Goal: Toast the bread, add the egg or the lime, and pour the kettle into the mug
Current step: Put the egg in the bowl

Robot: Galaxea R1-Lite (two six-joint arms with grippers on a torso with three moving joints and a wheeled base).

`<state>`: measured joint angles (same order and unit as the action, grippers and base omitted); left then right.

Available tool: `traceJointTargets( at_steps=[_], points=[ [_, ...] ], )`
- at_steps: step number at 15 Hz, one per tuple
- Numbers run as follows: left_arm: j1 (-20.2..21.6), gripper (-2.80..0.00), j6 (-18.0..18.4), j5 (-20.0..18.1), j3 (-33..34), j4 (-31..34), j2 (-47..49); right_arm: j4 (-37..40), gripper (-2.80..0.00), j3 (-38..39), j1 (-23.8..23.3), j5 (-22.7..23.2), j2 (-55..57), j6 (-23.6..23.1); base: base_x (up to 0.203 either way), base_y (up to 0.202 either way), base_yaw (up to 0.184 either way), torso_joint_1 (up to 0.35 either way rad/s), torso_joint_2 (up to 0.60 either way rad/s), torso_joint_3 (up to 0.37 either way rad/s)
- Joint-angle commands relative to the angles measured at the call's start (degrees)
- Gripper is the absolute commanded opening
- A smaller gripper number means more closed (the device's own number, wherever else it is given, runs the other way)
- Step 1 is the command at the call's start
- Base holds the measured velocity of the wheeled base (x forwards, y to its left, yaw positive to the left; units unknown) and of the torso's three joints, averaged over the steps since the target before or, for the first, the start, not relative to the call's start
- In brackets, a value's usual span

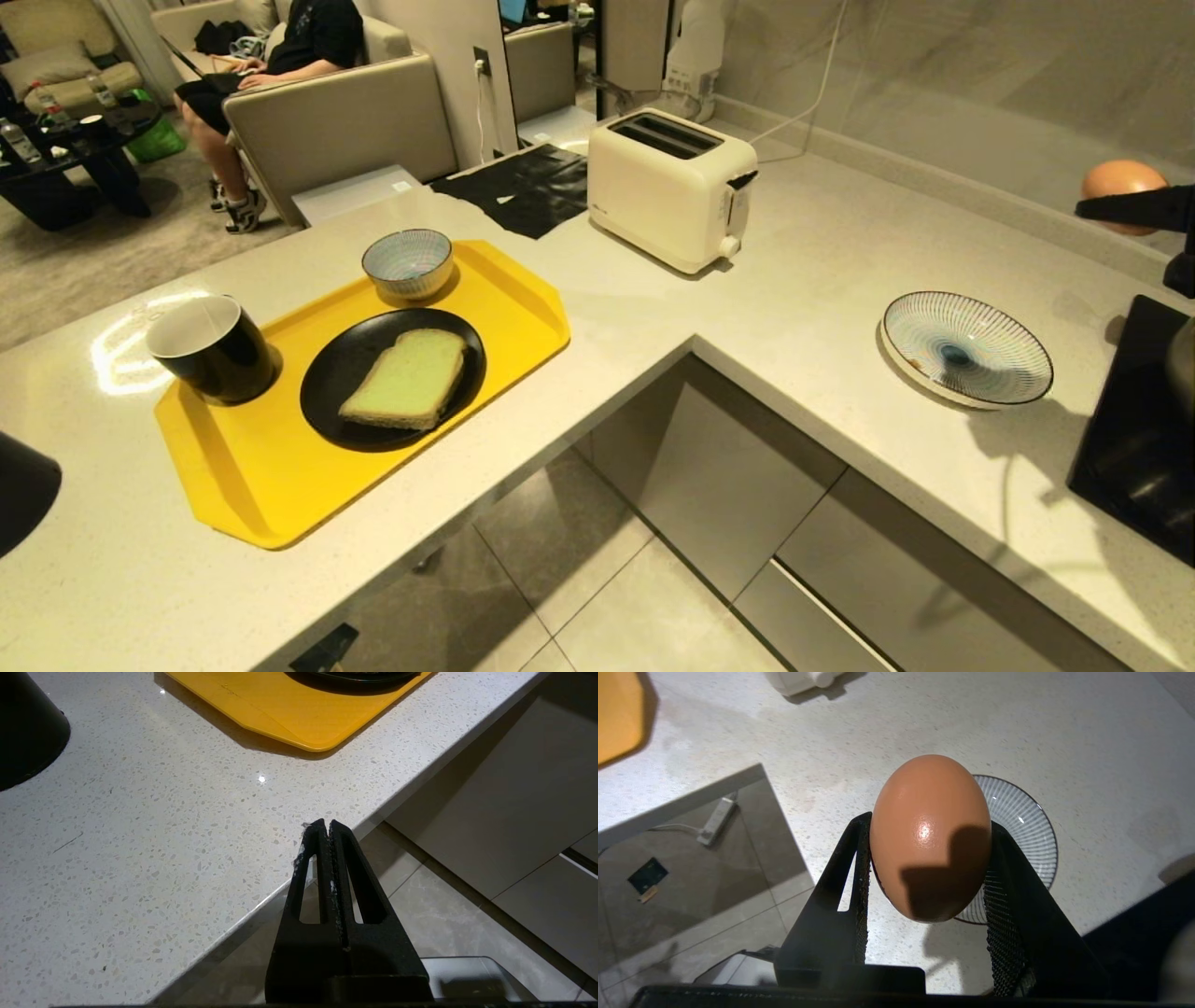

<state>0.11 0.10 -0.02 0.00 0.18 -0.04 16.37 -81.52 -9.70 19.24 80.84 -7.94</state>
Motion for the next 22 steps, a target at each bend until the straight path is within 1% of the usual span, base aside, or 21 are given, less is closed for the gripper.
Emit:
traceJointTargets(
  at_steps=[1,6,12,15,18,19,20,22],
  points=[
    [0.07,-2.8,-0.01,0.02,0.0,0.01,0.04,-0.14,-2.8,0.88,0.1,-1.93,0.31,-0.28,0.0,0.0,0.0,0.0,0.0,0.0],
    [0.06,-2.8,-0.01,0.02,0.0,0.08,0.04,-0.02,-2.8,3.11,0.73,-4.72,0.91,-0.5,0.0,0.0,0.0,0.0,0.0,0.0],
    [-0.02,-2.8,-0.01,0.02,0.0,0.08,0.04,-0.19,-2.8,4.88,1.0,-4.66,1.43,-0.91,0.0,0.0,0.0,0.0,0.0,0.0],
    [-0.02,-2.8,-0.01,0.02,0.0,0.0,0.04,-0.2,-2.8,5.75,1.66,-4.54,1.96,-3.86,0.0,0.0,0.0,0.0,0.0,0.0],
    [0.05,-2.8,-0.01,0.02,0.0,0.04,0.04,0.02,-2.8,4.43,2.51,-4.52,2.87,-5.13,0.0,0.0,0.0,0.0,0.0,0.0],
    [-0.02,-2.8,-0.01,0.02,0.0,-0.01,-0.04,0.67,-2.8,3.72,2.72,-5.75,3.14,-4.7,0.0,0.0,0.0,0.0,0.0,0.0],
    [0.07,-2.8,-0.01,0.02,0.0,0.07,0.04,2.5,-2.8,2.75,3.81,-8.38,3.14,-4.34,0.0,0.0,0.0,0.0,0.0,0.0],
    [0.06,-2.8,-0.01,0.02,0.0,0.01,0.04,5.81,-2.8,0.59,5.39,-16.58,3.89,-4.36,0.0,0.0,0.0,0.0,0.0,0.0]
  ],
)
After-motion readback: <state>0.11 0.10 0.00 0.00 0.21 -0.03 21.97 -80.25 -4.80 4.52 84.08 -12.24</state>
